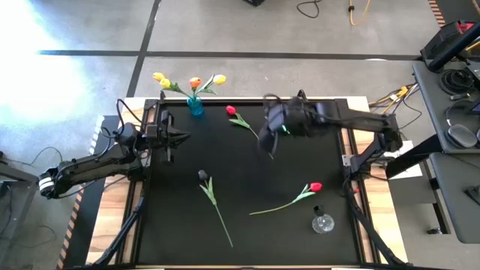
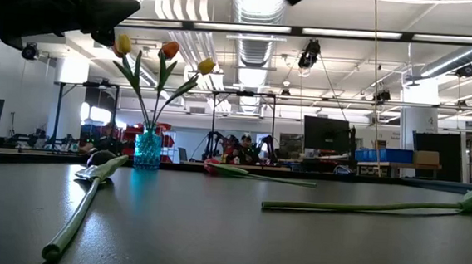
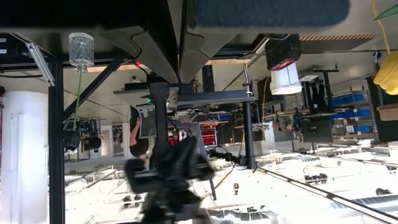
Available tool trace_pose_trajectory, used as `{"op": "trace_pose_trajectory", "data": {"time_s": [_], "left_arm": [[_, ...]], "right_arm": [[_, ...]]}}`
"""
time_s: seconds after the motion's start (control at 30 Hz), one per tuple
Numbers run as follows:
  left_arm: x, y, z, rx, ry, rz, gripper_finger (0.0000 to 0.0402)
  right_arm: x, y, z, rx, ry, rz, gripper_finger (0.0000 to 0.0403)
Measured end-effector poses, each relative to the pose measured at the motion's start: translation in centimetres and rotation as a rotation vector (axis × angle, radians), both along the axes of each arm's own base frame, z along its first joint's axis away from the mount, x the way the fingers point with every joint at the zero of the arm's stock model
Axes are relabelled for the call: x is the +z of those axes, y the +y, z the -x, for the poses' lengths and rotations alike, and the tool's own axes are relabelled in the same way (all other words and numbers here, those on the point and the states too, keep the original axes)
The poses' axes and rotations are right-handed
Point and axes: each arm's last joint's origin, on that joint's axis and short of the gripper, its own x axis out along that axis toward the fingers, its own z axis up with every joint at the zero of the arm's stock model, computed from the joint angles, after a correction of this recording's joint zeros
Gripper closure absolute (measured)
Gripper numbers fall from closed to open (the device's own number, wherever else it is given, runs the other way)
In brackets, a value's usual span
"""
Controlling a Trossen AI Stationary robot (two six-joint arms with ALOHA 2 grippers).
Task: Sort flowers into vase by color
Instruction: Put the top red flower into the transparent vase
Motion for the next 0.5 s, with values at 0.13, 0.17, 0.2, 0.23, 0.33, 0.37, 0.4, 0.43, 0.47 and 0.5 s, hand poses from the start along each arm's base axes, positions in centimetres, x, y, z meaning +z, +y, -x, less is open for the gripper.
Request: {"op": "trace_pose_trajectory", "data": {"time_s": [0.13,0.17,0.2,0.23,0.33,0.37,0.4,0.43,0.47,0.5], "left_arm": [[0.0,0.0,0.0,0.0,0.0,0.0,0.0402],[0.0,0.0,0.0,0.0,0.0,-0.001,0.0402],[0.0,0.0,0.0,0.002,0.001,-0.006,0.0402],[0.0,0.0,0.0,0.003,0.001,-0.011,0.0402],[0.0,0.0,0.0,0.007,0.001,-0.026,0.0402],[0.0,0.0,0.0,0.007,0.001,-0.029,0.0402],[0.0,0.0,0.0,0.008,0.0,-0.031,0.0402],[0.0,0.0,0.0,0.009,0.0,-0.035,0.0402],[0.0,0.0,0.0,0.01,-0.001,-0.04,0.0402],[0.0,0.0,0.0,0.011,0.001,-0.046,0.0402]], "right_arm": [[-2.7,-4.0,-2.0,0.064,-0.045,-0.011,0.0388],[-3.6,-4.9,-2.3,0.073,-0.053,-0.021,0.0389],[-4.6,-5.8,-2.5,0.079,-0.054,-0.029,0.039],[-5.5,-6.6,-2.7,0.08,-0.054,-0.033,0.039],[-8.5,-8.8,-3.0,0.044,-0.041,-0.045,0.039],[-9.5,-9.5,-3.1,0.031,-0.026,-0.059,0.039],[-10.5,-10.1,-3.3,0.011,-0.002,-0.071,0.039],[-11.5,-10.6,-3.6,-0.005,0.021,-0.083,0.039],[-12.5,-11.1,-4.0,-0.019,0.042,-0.094,0.0389],[-13.5,-11.5,-4.4,-0.03,0.065,-0.105,0.0387]]}}
